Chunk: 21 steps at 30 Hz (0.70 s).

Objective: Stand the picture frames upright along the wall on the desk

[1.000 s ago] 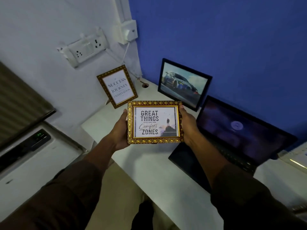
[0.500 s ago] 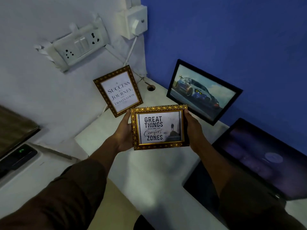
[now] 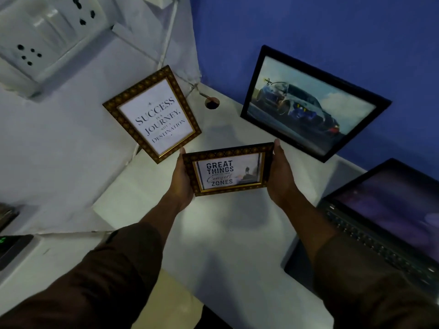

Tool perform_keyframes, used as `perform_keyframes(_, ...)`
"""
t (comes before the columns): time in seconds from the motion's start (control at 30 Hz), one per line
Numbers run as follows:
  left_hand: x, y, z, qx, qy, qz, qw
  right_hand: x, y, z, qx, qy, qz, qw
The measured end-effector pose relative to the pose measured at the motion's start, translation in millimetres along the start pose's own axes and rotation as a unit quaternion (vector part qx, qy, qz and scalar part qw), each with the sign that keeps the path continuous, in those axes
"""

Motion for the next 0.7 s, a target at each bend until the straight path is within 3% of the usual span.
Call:
perform_keyframes(0.37, 13.9, -25.5, -29.1, 0.003, -0.042, 0.012, 0.999, 3.8, -20.1, 30.0, -0.009, 0.006, 0.045, 0.999)
perform_keyframes(0.7, 28.6, -5.1, -28.4, -0.027, 0.011, 0.101, 0.994, 11.4, -1.8, 12.2, 0.051, 0.085, 0.043, 0.994)
Point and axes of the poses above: each hand's wrist, its own y-axis away from the middle knuckle, its own x-axis out of the back of the hand, z = x × y, the point moved 10 cm from there along -y, towards the middle knuckle, and after that the axes turned 14 degrees about z, right-handed, at the moved point
